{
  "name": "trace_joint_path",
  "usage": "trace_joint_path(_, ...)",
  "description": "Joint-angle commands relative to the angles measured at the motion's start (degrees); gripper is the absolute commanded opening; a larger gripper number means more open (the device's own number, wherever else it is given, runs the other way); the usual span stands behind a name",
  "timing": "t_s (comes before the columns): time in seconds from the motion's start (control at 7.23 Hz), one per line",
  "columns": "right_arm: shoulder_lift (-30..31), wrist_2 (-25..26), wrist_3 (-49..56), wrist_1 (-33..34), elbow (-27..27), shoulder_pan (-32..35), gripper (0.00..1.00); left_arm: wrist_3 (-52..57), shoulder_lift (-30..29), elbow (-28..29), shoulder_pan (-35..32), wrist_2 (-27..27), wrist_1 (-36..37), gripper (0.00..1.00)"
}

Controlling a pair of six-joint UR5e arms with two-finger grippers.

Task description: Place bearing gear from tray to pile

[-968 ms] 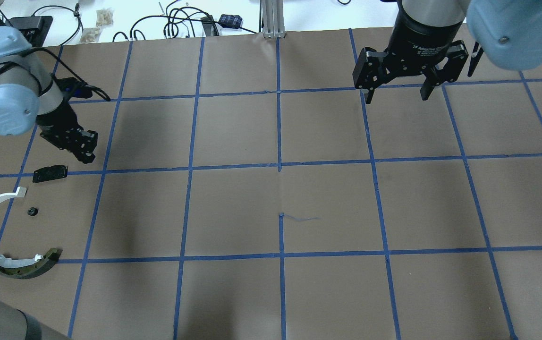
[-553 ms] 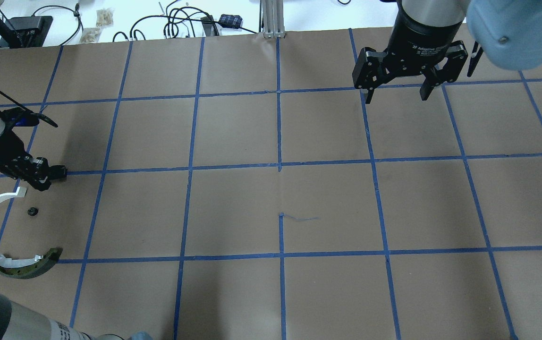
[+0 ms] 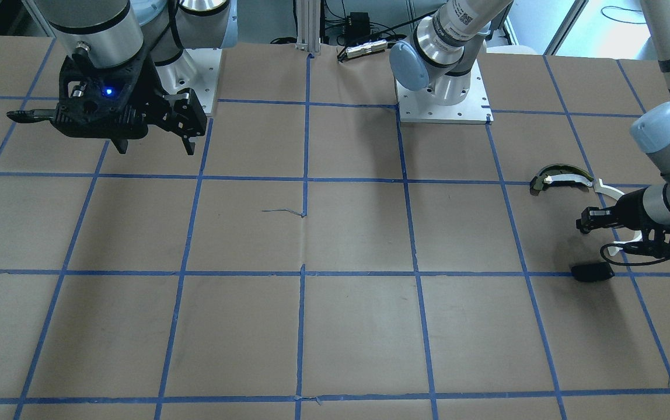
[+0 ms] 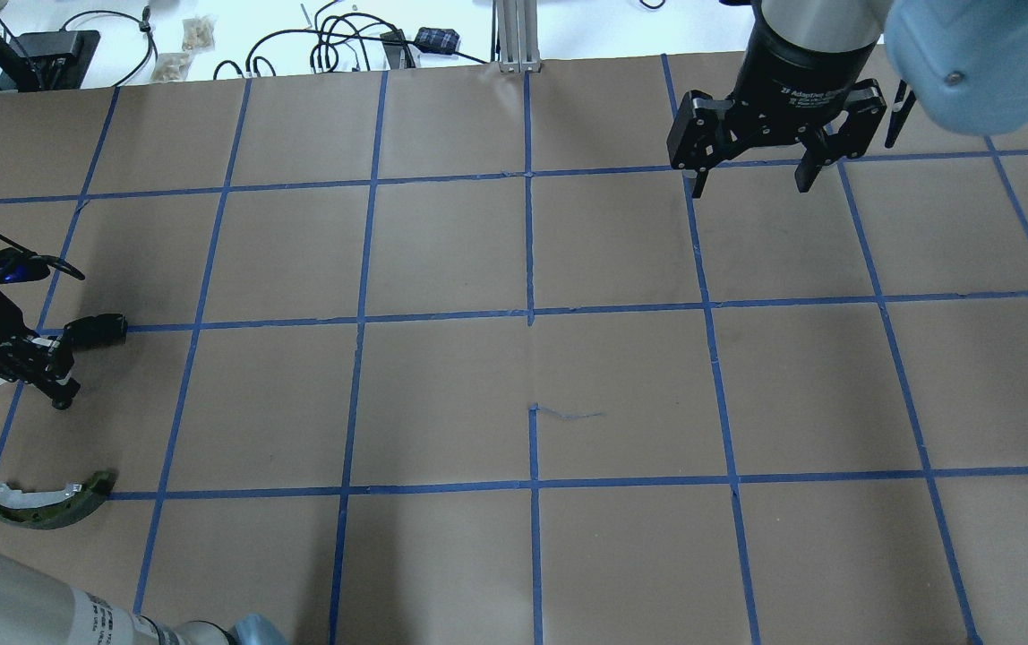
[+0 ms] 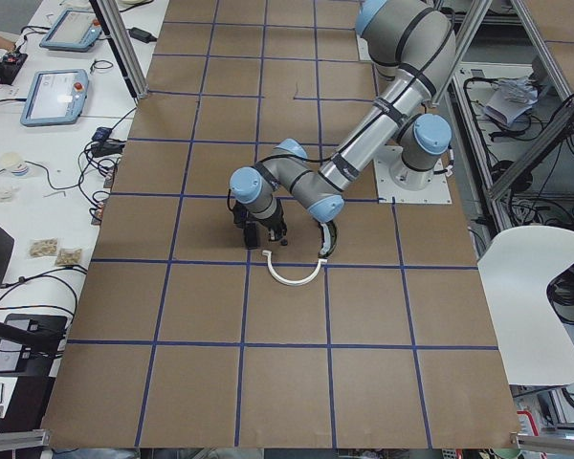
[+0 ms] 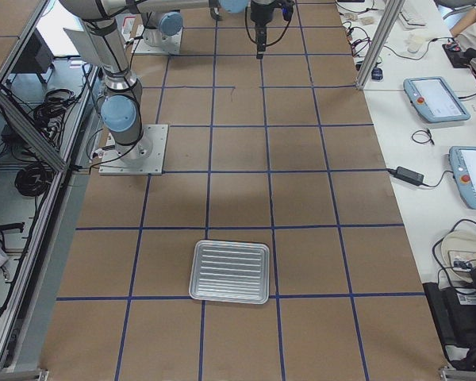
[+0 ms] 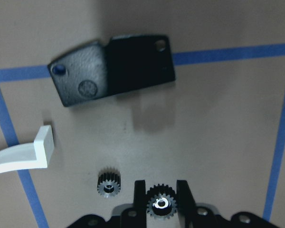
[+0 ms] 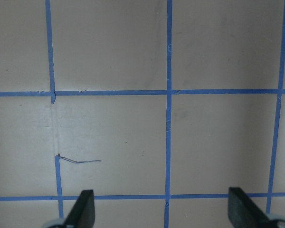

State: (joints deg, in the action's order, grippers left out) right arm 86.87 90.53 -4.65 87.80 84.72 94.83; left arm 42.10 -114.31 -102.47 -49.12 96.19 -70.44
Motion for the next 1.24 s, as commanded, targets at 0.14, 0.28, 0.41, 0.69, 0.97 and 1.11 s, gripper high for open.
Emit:
trace_joint_path(0.14, 0.05, 0.00, 0.00, 0.00, 0.00, 0.00, 1.00, -0.35, -0.73, 0.08, 0.52, 1.46, 0.13, 0.00)
trace_joint_path(0.28, 0.05, 0.00, 0.00, 0.00, 0.00, 0.00, 1.00, -0.61, -1.17, 0.08, 0.43, 1.37, 0.21, 0.00)
trace_joint_path(0.41, 0.05, 0.00, -0.27, 0.00, 0.00, 0.00, 1.00, -0.70, -1.44, 0.08, 0.26, 1.29, 0.30, 0.07)
trace_joint_path(0.69, 0.05, -0.09, -0.71, 0.00, 0.09, 0.00, 1.00, -0.70, -1.61, 0.43, 0.08, 1.37, 0.30, 0.79)
trace_joint_path(0.97, -0.04, -0.09, -0.71, 0.00, 0.09, 0.00, 1.00, -2.27, -1.00, 0.87, -0.09, 1.46, 0.30, 0.92)
trace_joint_path(1.11, -0.04, -0.09, -0.71, 0.00, 0.09, 0.00, 1.00, -5.94, 0.74, 1.22, -0.88, 1.11, -0.57, 0.97)
